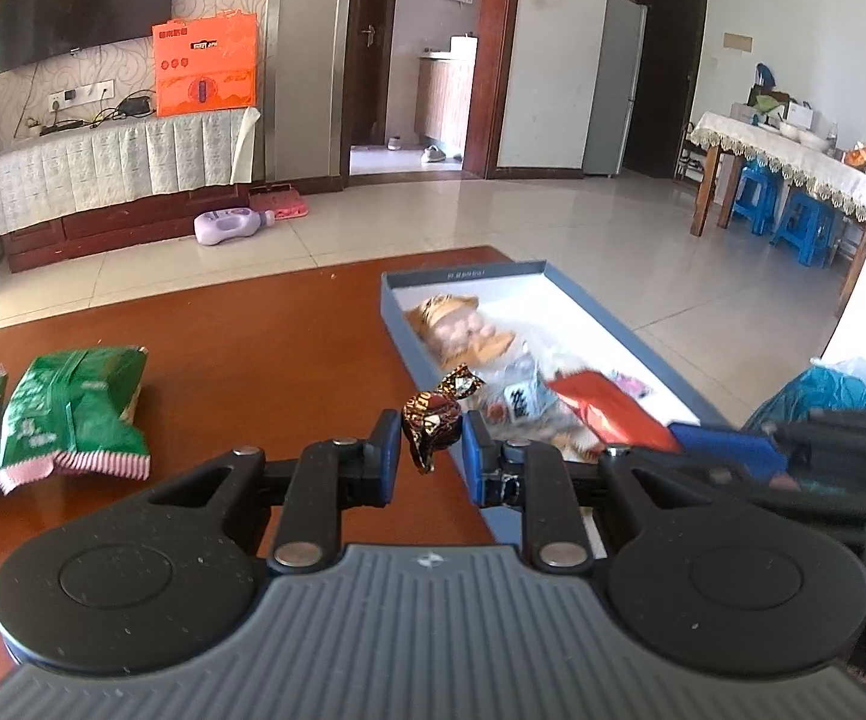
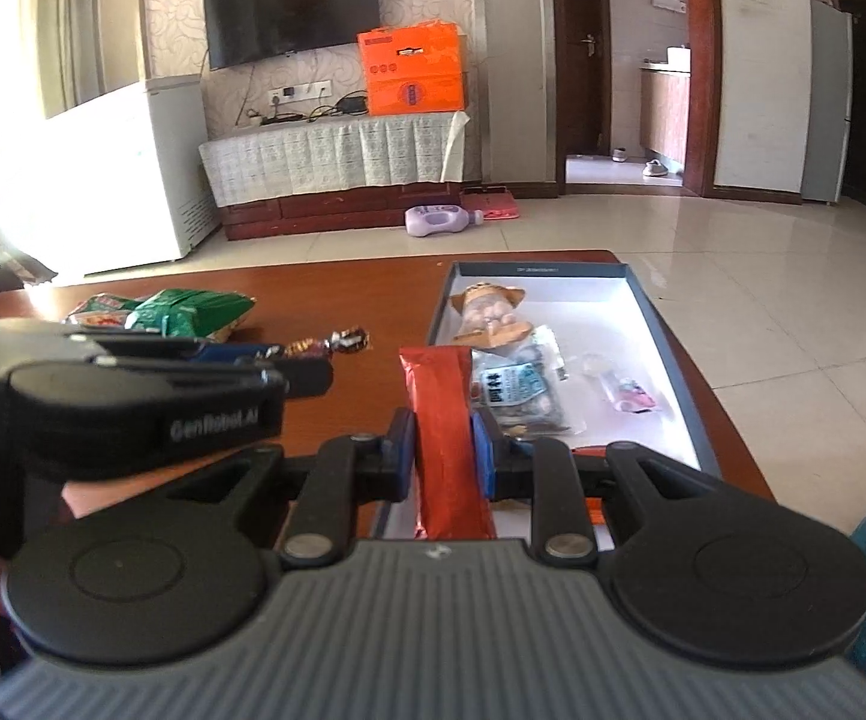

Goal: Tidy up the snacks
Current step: 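Lower the chocolate with left while right lowers the orange stick into the box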

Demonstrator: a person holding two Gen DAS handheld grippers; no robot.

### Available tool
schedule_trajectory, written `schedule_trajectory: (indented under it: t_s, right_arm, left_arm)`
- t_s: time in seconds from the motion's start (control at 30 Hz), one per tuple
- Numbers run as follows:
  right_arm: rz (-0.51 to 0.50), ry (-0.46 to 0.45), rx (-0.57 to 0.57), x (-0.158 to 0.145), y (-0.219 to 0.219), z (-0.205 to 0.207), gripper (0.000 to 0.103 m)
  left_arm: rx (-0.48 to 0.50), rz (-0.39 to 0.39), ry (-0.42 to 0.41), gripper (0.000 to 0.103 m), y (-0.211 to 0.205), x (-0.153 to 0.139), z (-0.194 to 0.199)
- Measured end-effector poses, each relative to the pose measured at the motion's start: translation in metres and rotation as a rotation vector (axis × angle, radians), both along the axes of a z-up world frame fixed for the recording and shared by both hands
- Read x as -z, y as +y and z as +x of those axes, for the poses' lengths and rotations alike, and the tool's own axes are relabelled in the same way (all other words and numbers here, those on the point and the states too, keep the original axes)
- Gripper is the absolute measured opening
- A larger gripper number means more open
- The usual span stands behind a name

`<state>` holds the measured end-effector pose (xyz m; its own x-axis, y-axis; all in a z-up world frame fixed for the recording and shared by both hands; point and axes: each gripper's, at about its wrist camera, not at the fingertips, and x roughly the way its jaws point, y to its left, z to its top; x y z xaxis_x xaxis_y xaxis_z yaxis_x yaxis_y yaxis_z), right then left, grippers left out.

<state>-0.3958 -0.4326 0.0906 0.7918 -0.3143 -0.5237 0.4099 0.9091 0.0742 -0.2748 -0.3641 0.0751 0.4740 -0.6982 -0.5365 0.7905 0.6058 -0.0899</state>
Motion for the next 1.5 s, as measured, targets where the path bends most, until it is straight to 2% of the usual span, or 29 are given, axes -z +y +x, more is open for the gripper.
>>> schedule_trajectory:
  t_s: [0.63, 1.5]
  right_arm:
    - [0.014, 0.01, 0.086, 0.009, -0.031, -0.01, 0.024]
    - [0.028, -0.003, 0.132, 0.012, -0.046, -0.022, 0.024]
  left_arm:
    - [0.081, -0.02, -0.008, 0.026, -0.073, 0.008, 0.012]
    - [0.117, 0.006, 0.05, 0.026, -0.156, 0.053, 0.039]
